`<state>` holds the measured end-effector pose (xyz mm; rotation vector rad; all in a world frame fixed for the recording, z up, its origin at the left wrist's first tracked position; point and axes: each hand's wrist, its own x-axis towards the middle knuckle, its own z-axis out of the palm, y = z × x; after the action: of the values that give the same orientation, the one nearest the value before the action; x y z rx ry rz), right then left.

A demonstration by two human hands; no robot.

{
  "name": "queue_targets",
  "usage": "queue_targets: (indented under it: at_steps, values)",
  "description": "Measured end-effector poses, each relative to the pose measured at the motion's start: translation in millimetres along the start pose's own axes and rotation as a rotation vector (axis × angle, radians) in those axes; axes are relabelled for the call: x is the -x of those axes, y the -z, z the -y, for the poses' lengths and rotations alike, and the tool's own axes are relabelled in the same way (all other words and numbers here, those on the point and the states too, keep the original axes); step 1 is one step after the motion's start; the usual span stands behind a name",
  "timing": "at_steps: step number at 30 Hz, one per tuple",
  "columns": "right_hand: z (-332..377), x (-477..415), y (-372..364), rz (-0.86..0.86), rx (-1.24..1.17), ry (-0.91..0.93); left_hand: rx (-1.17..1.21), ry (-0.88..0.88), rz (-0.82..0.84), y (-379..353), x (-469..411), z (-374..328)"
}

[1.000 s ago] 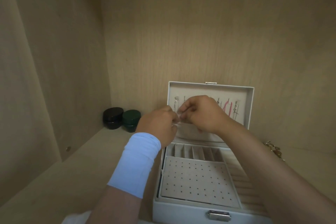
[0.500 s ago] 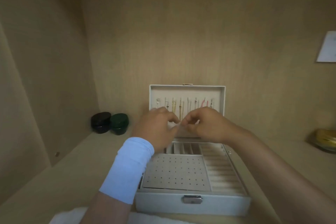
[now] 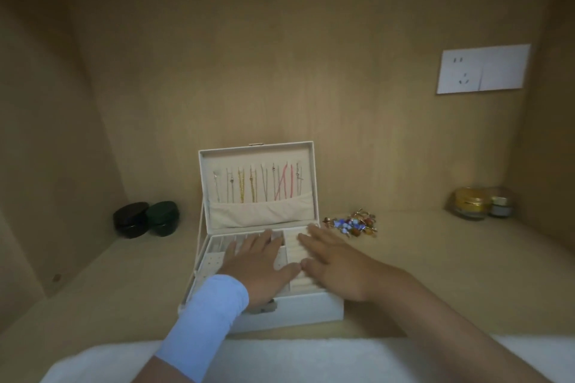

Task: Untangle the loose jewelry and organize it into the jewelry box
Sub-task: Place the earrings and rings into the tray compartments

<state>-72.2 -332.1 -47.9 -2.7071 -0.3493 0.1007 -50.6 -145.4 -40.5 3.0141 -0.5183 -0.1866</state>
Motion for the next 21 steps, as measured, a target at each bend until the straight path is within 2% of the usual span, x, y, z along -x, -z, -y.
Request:
queue_targets:
  at_steps: [8,11,13,15,18,21]
  values:
    - [-8.5,-6.4,4.4,-0.057,-0.142,0.004,0.009,-0.037,-0.028,9.3,-10.1,-2.6]
    - [-27.4,-2.1,23.5,-0.232,-0.252,0.006,0.019,-0.090,-0.161,16.6,-10.4,-12.9]
    - [-53.2,-4.8,38.9,-0.322,-0.193,-0.071,0.149,-0.182,-0.292,23.7,-16.3,-31.7]
    - [-77.9,-8.6,53.0,-0.330,-0.098,-0.173,0.282,-0.273,-0.348,30.0,-26.8,-61.8]
    - [-98.3,-13.3,65.3,-0.280,-0.011,-0.261,0.346,-0.293,-0.254,33.3,-50.5,-112.8]
    - [-109.9,-17.9,67.9,-0.212,0.018,-0.255,0.309,-0.145,-0.060,25.0,-88.1,-150.0]
